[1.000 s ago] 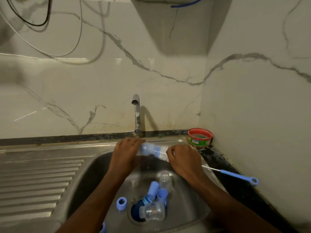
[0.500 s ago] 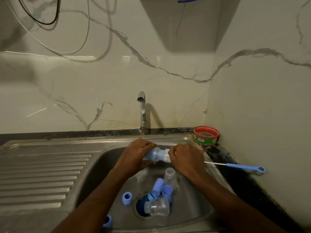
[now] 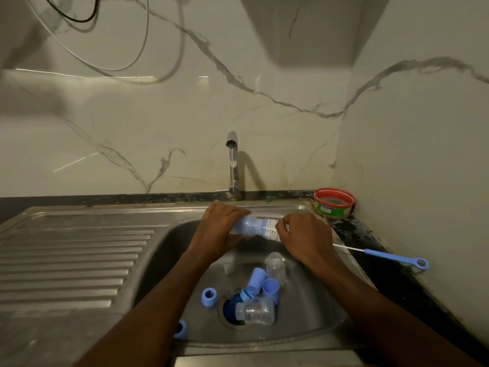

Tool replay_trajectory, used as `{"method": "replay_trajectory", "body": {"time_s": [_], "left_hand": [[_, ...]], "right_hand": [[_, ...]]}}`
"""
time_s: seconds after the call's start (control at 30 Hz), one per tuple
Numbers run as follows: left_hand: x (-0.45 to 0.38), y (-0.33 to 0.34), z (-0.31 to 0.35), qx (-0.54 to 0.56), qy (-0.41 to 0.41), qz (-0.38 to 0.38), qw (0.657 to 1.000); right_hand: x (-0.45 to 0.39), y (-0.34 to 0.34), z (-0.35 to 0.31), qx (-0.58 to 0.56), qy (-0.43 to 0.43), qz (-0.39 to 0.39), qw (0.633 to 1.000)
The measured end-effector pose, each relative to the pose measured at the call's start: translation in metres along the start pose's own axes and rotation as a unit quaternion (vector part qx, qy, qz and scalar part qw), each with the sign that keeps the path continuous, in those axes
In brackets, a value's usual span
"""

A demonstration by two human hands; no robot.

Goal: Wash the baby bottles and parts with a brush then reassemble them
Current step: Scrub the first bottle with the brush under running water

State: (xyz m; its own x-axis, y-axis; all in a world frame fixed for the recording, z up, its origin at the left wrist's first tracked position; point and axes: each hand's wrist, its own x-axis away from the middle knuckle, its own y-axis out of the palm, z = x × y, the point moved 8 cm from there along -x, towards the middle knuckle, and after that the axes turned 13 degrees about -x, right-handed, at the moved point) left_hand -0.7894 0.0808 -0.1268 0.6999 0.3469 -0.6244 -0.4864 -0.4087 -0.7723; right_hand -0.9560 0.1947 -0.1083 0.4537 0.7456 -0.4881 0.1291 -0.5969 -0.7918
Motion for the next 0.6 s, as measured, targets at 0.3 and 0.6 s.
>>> {"method": "replay_trajectory", "body": {"time_s": [0.3, 0.6], "left_hand": [[0.000, 0.003, 0.008, 0.033, 0.021, -0.040, 0.998], [0.000, -0.005, 0.019, 0.067, 0.047, -0.024, 0.996]], "right_hand": [[0.003, 0.000, -0.008, 0.017, -0.014, -0.012, 1.000], [0.005, 0.001, -0.006, -0.007, -0.010, -0.017, 1.000]]}}
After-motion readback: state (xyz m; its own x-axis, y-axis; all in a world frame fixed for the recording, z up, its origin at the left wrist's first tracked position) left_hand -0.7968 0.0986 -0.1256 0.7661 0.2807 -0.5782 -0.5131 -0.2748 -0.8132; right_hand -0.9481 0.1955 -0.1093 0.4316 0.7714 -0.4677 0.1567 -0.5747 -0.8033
